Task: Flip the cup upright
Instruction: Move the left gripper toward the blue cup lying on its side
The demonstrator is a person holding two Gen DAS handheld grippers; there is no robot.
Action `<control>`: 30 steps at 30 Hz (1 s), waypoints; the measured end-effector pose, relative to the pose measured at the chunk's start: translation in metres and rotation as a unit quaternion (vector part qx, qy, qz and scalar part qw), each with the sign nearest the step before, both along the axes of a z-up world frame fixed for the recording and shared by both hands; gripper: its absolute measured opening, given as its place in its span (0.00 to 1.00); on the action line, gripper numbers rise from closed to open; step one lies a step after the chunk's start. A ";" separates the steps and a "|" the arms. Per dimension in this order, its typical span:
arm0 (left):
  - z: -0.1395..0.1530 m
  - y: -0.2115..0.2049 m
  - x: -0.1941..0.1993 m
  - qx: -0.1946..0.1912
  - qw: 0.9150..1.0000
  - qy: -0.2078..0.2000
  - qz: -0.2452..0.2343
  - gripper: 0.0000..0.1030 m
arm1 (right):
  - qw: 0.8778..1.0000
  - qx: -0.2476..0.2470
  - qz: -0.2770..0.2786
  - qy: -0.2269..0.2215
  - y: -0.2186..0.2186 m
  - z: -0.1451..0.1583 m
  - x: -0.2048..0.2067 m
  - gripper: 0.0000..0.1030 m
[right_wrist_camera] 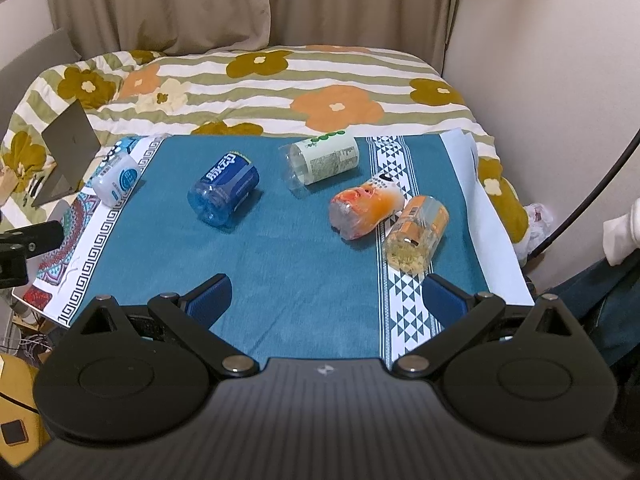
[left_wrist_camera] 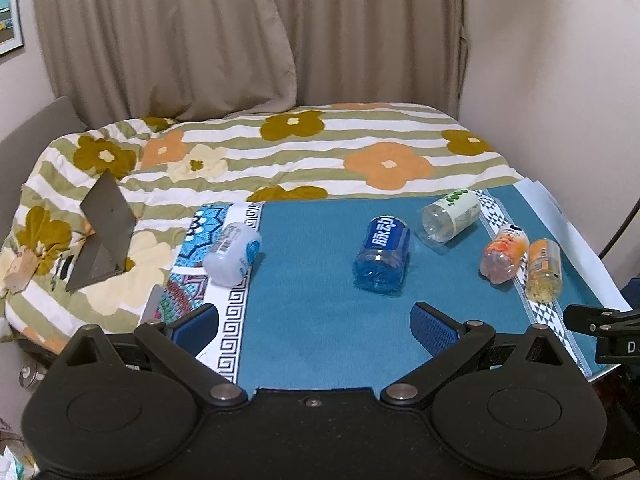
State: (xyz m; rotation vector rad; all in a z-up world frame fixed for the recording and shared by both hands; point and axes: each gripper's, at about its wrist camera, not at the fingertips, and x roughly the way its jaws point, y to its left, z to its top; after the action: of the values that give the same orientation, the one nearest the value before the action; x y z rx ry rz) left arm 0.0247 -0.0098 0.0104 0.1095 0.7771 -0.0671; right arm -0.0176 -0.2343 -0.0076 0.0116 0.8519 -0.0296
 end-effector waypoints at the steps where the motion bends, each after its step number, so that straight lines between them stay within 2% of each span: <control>1: 0.000 -0.002 0.005 0.000 1.000 0.002 -0.004 1.00 | 1.000 0.002 0.000 0.000 -0.002 -0.001 0.002 1.00; 11: -0.008 -0.025 0.075 -0.011 0.997 0.037 -0.062 1.00 | 1.000 -0.001 0.011 0.018 -0.018 -0.019 0.035 1.00; 18: -0.033 -0.047 0.129 0.013 0.992 0.068 -0.105 1.00 | 0.999 0.016 0.007 0.034 -0.024 -0.046 0.059 1.00; 26: -0.074 -0.072 0.185 0.023 0.979 0.131 -0.152 0.99 | 0.998 0.026 -0.010 0.057 -0.026 -0.069 0.078 1.00; 30: -0.099 -0.084 0.205 0.042 0.969 0.171 -0.172 0.91 | 0.997 0.038 -0.022 0.066 -0.028 -0.079 0.084 1.00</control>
State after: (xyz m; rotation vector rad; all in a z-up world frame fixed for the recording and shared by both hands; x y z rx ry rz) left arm 0.2299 -0.0939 -0.0884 0.3190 1.0991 -0.3904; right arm 0.0668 -0.2620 -0.0862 0.0997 0.9846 -0.0393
